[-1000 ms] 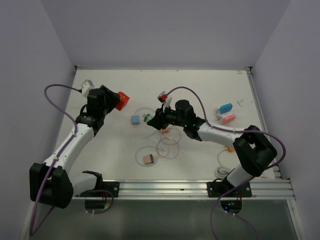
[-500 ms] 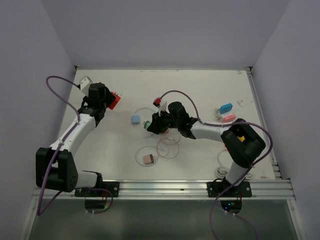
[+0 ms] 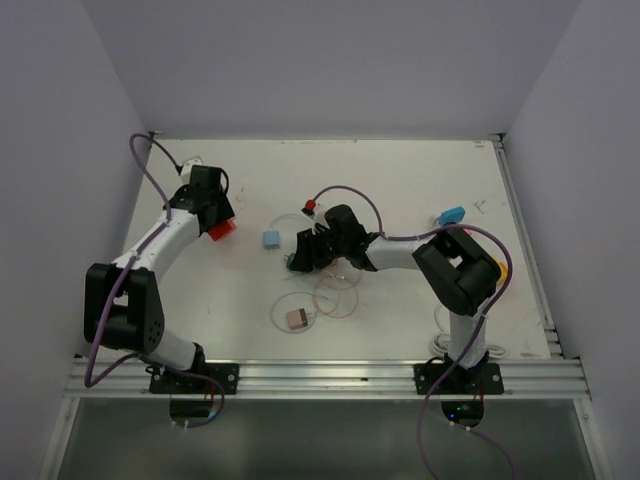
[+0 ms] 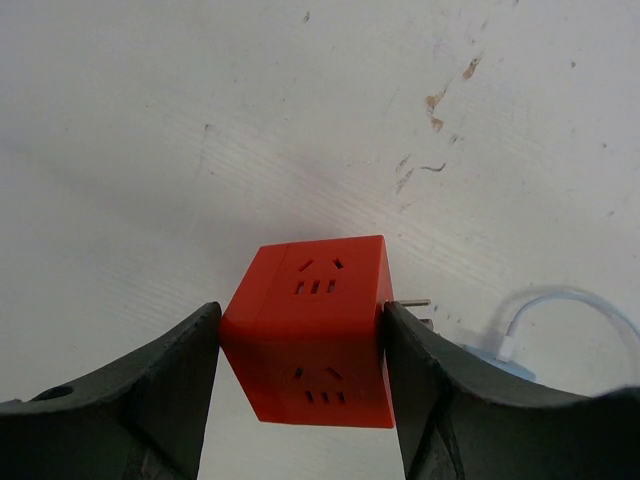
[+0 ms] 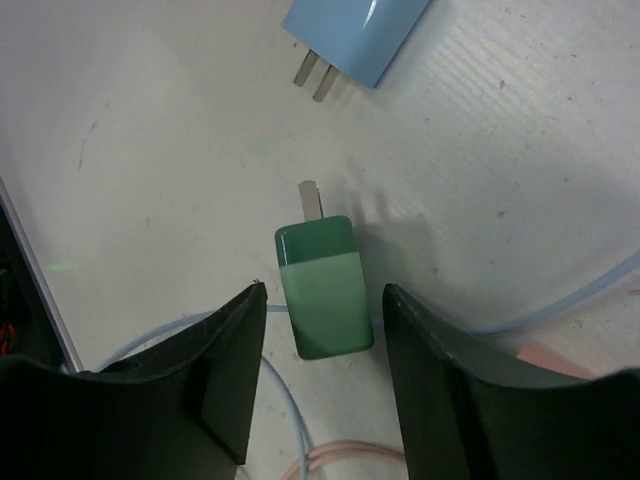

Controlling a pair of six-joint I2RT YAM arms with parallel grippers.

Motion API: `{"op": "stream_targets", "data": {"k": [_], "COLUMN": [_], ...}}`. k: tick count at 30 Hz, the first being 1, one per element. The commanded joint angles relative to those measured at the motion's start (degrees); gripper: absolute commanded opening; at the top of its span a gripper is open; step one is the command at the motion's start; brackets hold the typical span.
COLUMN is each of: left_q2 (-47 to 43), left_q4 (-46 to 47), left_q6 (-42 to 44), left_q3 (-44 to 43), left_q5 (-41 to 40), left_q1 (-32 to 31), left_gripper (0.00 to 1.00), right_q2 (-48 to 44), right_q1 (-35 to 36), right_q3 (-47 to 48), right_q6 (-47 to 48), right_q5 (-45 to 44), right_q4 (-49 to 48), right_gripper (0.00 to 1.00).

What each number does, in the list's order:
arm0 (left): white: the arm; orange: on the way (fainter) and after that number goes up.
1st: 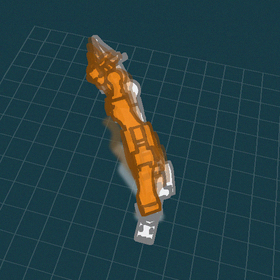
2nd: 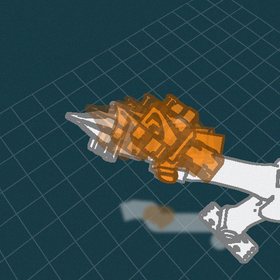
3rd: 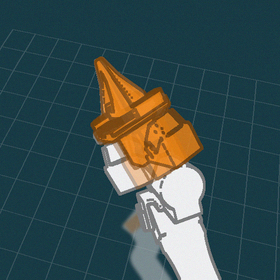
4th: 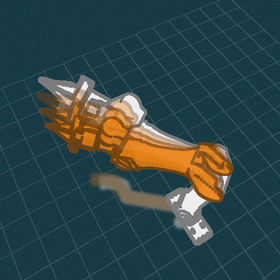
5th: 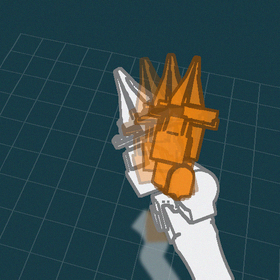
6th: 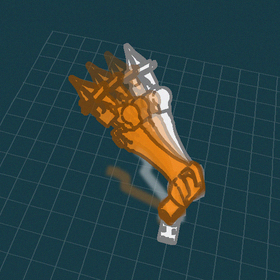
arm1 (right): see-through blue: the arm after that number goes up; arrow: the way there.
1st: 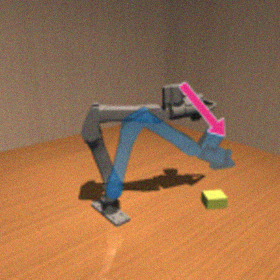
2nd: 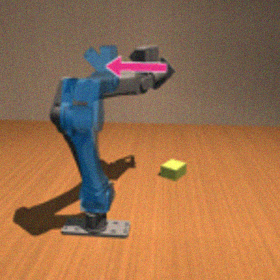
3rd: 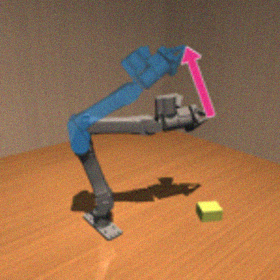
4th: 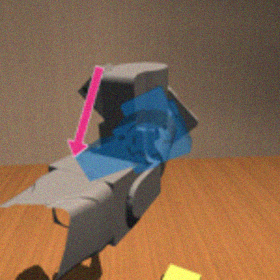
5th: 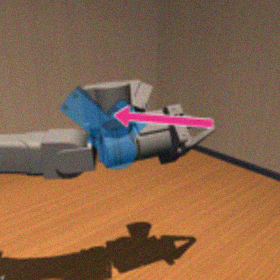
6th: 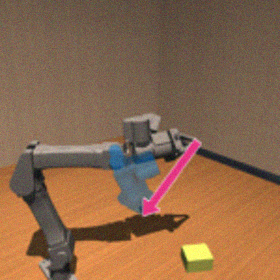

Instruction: Pull the plug off the socket

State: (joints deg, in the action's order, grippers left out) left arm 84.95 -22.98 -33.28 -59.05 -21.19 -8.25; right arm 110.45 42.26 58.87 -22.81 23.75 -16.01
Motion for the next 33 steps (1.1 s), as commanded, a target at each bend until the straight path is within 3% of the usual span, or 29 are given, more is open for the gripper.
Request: {"op": "stream_targets", "data": {"k": [1,5,7,17,29,33], "left_q2": [3.63,8.29,10.92,22.10,25.36,23.78], "left_q4": [-4.96,-8.12,-9.71,-15.33,-16.22,-15.95], "left_q6": [5.58,7.52,8.75,12.80,14.03,14.03], "left_q3": [-5.98,-9.85,-12.13,-23.12,-27.35,-27.52], "left_q5": [-1.40,-1.57,-1.49,0.27,4.40,5.46], "left_q1": [0.34,0.34,0.43,6.39,8.25,8.25], "left_gripper": [0.00,0.00,0.00,0.01,0.47,0.71], "right_q2": [0.46,-1.03,-2.69,-10.07,-15.79,-19.22], "right_q1": [-1.65,-2.71,-2.97,-2.97,-2.89,-2.97], "right_q3": [1.77,0.55,-0.16,-4.20,-4.03,-4.12], "right_q6": [-3.38,-3.82,-3.65,-1.98,0.57,1.71], "right_q5": [0.78,-1.50,-2.38,-8.45,-11.88,-15.65], "right_q4": [-0.34,0.10,0.36,-0.86,3.08,6.68], "right_gripper": [0.56,0.81,0.87,0.95,0.97,0.98]}}
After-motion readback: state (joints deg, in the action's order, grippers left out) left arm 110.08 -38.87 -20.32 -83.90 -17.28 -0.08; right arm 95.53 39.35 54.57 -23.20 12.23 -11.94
